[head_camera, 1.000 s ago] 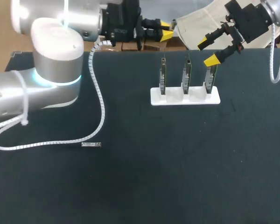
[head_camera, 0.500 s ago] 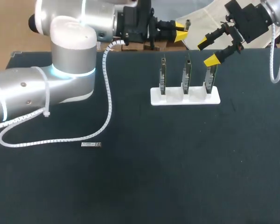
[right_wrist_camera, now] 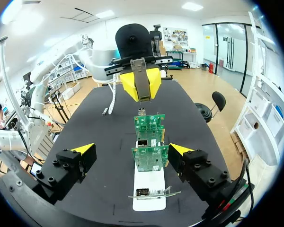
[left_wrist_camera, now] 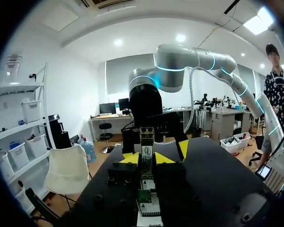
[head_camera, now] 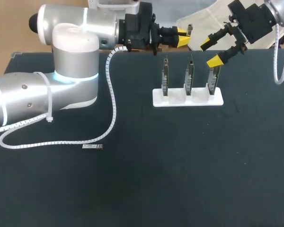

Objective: Pick up the optical module with the left hand, and insert it into the network port with the right hand.

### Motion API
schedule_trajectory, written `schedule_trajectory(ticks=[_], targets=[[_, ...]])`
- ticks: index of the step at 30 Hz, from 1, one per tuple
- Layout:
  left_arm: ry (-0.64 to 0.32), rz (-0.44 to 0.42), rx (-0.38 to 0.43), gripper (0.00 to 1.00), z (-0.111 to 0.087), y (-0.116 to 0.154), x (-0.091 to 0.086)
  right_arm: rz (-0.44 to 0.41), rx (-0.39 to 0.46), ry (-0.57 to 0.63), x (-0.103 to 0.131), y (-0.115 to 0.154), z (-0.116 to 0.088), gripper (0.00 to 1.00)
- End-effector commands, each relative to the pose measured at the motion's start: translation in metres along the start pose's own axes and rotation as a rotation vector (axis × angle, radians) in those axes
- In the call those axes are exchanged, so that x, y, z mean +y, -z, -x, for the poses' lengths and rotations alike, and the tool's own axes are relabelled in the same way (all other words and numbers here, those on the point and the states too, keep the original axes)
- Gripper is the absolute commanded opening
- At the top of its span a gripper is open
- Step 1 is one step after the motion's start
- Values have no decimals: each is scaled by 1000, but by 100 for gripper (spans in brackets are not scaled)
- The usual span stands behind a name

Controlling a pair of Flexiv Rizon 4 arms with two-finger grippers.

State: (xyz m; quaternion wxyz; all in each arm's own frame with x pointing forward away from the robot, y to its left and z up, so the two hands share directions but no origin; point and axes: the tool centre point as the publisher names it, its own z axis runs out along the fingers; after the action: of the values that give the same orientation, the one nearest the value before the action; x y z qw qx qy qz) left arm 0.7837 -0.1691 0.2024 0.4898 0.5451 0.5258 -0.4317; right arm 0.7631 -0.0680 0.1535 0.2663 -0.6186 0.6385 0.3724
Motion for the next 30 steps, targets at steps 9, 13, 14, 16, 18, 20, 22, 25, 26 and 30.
schedule_trajectory(ticks=[9, 13, 14, 16, 18, 20, 22, 25, 26, 30], targets=[[19, -2, -28, 0, -6, -9, -8, 0, -2, 1, 0, 0, 0, 100], [51, -12, -33, 0, -11, -11, -10, 0, -2, 1, 0, 0, 0, 100], [67, -11, -37, 0, -12, -12, -10, 0, -2, 1, 0, 0, 0, 100], [83, -18, -45, 0, -14, -13, -11, 0, -2, 1, 0, 0, 0, 100], [92, -24, -45, 0, -15, -14, -12, 0, -2, 1, 0, 0, 0, 100], [96, -32, -40, 0, -15, -15, -12, 0, -2, 1, 0, 0, 0, 100], [98, -37, -36, 0, -15, -16, -12, 0, -2, 1, 0, 0, 0, 100], [102, -44, -32, 0, -15, -17, -12, 0, -2, 1, 0, 0, 0, 100], [102, -47, -31, 0, -15, -17, -12, 0, -2, 1, 0, 0, 0, 100], [111, -54, -37, 0, -16, -19, -12, 0, -2, 1, 0, 0, 0, 100]])
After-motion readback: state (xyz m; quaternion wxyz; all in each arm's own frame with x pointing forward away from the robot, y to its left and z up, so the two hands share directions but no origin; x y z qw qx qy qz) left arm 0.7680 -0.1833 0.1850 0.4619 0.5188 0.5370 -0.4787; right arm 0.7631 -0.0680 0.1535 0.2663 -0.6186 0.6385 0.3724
